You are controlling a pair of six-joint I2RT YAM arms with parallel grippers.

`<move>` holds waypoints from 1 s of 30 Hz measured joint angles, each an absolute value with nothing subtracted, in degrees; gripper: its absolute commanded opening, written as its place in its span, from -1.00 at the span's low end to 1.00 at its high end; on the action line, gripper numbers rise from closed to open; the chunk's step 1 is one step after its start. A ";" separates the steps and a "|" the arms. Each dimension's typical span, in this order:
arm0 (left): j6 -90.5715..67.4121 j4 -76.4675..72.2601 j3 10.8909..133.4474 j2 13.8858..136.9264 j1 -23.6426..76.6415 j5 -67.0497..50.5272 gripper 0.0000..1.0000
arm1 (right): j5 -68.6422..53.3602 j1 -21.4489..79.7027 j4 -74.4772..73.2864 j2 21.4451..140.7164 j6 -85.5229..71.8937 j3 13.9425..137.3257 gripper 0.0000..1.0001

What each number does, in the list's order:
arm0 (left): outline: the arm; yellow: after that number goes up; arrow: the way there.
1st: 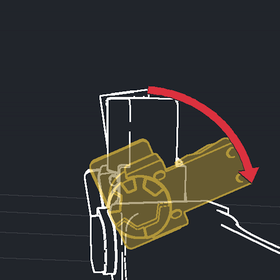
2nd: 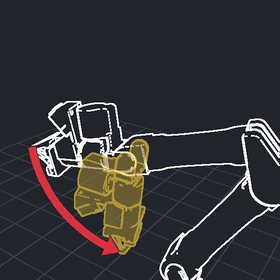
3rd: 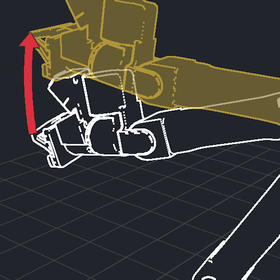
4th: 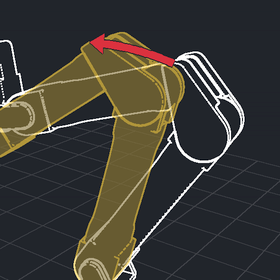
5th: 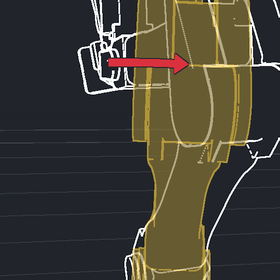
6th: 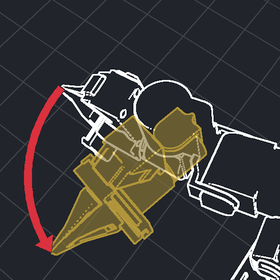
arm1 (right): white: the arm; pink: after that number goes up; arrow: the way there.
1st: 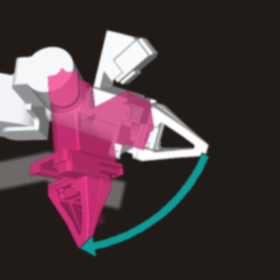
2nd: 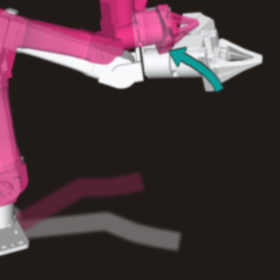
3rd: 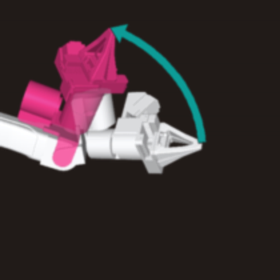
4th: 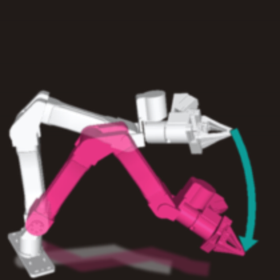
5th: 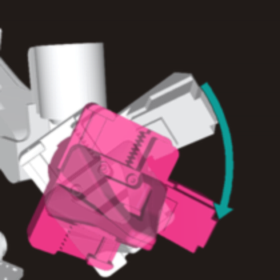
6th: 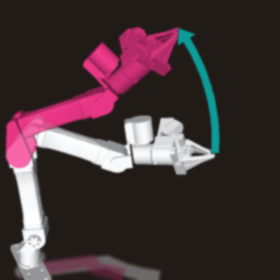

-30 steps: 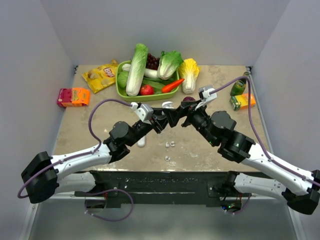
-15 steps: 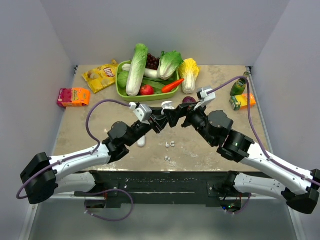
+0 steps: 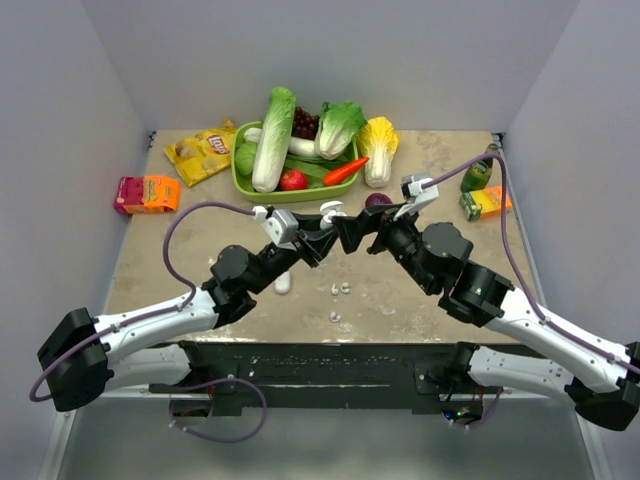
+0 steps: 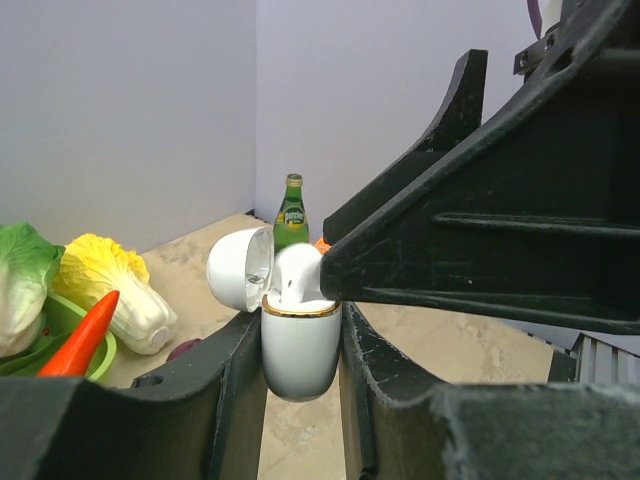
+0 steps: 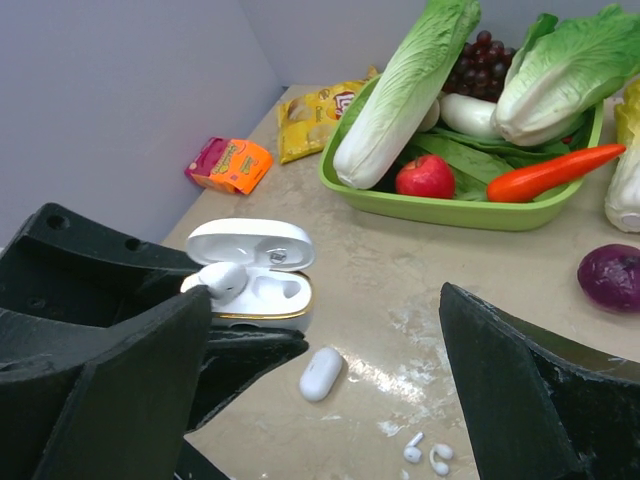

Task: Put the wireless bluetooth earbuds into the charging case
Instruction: Place the earbud in the charging case.

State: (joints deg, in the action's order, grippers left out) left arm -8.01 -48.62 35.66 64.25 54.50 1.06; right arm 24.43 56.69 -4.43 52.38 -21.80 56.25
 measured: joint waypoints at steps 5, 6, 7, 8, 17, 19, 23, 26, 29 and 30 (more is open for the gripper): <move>-8.01 -49.74 34.89 62.83 54.52 0.23 -1.00 | 26.00 56.16 -4.89 52.10 -21.80 56.25 0.96; -8.01 -49.82 34.81 62.70 54.52 0.16 -1.00 | 26.09 56.16 -4.97 52.10 -21.80 56.25 0.96; -8.01 -49.87 34.79 62.67 54.52 0.14 -1.00 | 26.15 56.10 -5.02 52.10 -21.80 56.25 0.96; -8.01 -49.89 34.79 62.67 54.52 0.12 -1.00 | 26.22 56.05 -5.04 52.10 -21.80 56.25 0.96; -8.01 -50.33 33.45 61.54 54.52 0.56 -1.00 | 26.85 55.90 -4.69 46.89 -21.76 53.32 0.94; -8.01 -50.68 31.94 60.42 54.52 1.23 -1.00 | 28.18 55.90 -4.67 43.86 -21.63 51.70 0.94; -7.94 -55.09 26.70 57.14 54.50 2.00 -1.00 | 30.26 55.79 -4.62 40.82 -21.82 50.11 0.93; -7.57 -63.96 20.73 55.88 54.50 0.73 -1.00 | 29.39 55.81 -4.21 41.30 -21.80 49.56 0.93; -6.28 -68.49 15.86 56.47 54.52 -1.61 -1.00 | 25.85 55.81 -3.92 42.72 -21.47 49.52 0.91; -5.74 -68.86 15.03 56.93 54.50 -2.76 -1.00 | 24.38 55.81 -3.81 43.24 -21.26 49.54 0.91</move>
State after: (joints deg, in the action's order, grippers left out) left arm -5.74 -68.86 15.03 56.93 54.50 -2.76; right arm 24.38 55.81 -3.81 43.24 -21.26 49.54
